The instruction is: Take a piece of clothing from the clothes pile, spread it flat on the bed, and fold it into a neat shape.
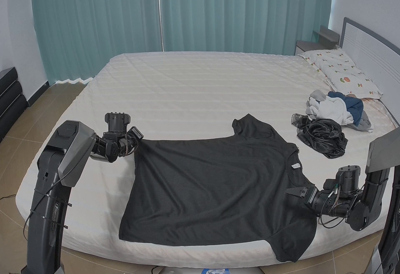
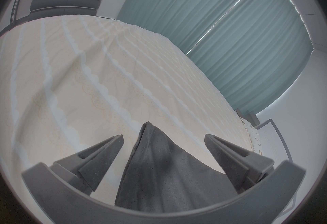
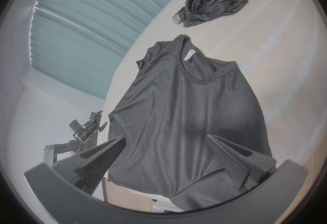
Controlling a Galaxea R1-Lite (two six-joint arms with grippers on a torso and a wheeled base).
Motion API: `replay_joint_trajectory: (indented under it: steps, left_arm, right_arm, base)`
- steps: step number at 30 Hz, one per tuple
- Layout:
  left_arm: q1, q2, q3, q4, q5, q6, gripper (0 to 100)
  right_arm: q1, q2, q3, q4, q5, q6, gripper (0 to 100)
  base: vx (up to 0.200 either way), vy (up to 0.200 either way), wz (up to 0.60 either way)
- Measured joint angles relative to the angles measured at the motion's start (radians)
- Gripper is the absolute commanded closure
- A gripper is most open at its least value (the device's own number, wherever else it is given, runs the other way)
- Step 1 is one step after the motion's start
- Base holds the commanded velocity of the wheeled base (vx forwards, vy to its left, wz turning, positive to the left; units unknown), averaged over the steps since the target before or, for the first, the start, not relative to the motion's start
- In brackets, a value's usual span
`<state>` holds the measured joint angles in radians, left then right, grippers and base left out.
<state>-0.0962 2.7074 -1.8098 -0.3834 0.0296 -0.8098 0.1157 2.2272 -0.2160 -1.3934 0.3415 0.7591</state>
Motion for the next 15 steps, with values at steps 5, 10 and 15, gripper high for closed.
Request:
replay_joint_trajectory:
  steps: [5, 10, 15]
  left_arm:
    - [0.002, 0.029, -0.079, 0.020, 0.024, -0.001, 100]
    - [0.004, 0.046, -0.145, 0.025, 0.041, -0.001, 100]
    - [0.008, 0.051, -0.168, 0.049, 0.043, -0.001, 100]
  right_arm:
    - [0.003, 0.001, 0.000, 0.000, 0.000, 0.000, 0]
    - [0.003, 0.001, 0.000, 0.000, 0.000, 0.000, 0]
    - [0.003, 0.001, 0.000, 0.001, 0.000, 0.000, 0]
  base:
    - [0.000, 0.000, 0.00]
    - [0.000, 0.000, 0.00]
    - [0.000, 0.000, 0.00]
